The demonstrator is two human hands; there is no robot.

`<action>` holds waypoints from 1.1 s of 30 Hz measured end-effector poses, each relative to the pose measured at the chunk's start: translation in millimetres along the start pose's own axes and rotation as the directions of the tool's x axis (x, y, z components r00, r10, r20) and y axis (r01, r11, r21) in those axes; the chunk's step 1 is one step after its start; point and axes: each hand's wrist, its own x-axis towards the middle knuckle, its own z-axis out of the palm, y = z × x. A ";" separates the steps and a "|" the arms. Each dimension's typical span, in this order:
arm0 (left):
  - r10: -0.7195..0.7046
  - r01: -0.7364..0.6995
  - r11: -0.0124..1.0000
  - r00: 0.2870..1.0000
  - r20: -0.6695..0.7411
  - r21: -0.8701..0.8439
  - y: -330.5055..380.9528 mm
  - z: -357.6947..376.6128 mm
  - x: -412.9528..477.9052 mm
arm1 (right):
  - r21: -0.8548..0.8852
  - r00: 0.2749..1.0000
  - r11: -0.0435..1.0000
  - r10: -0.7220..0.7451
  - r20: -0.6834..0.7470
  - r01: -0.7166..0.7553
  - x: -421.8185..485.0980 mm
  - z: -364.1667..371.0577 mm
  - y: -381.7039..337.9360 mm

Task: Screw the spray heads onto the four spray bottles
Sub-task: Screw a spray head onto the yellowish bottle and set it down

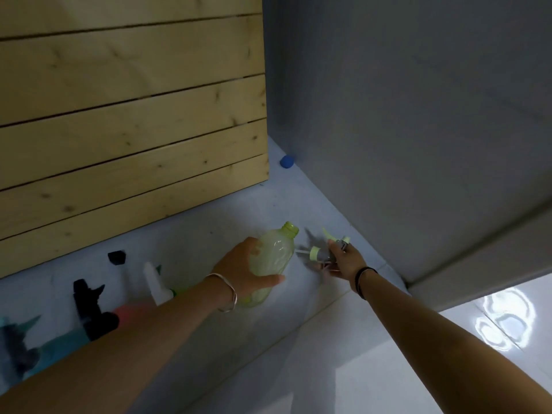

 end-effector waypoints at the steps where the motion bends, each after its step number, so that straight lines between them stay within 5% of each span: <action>1: 0.008 -0.008 1.000 1.000 -0.003 0.009 5.1 -4.2 -5.3 | 0.037 1.000 0.999 -0.027 0.004 0.027 -8.2 -4.6 -6.2; 9: 0.054 -0.051 0.998 0.996 -0.071 0.037 69.5 -73.1 -69.4 | 0.546 0.980 0.837 -0.130 0.151 0.028 -117.1 -40.9 -105.3; 17: 0.091 -0.100 0.995 0.962 -0.259 -0.022 116.2 -142.9 -156.5 | 0.393 0.902 0.853 -0.416 0.118 0.343 -243.1 -52.9 -178.3; 26: 0.073 -0.118 0.987 0.936 -0.343 -0.113 94.6 -164.8 -249.6 | 0.510 0.900 0.770 -0.435 -0.019 0.383 -330.4 -35.4 -181.9; 33: -0.056 -0.013 0.982 0.935 -0.350 -0.190 58.2 -159.5 -273.6 | 0.387 0.883 0.798 -0.453 -0.120 0.462 -364.8 -18.6 -175.2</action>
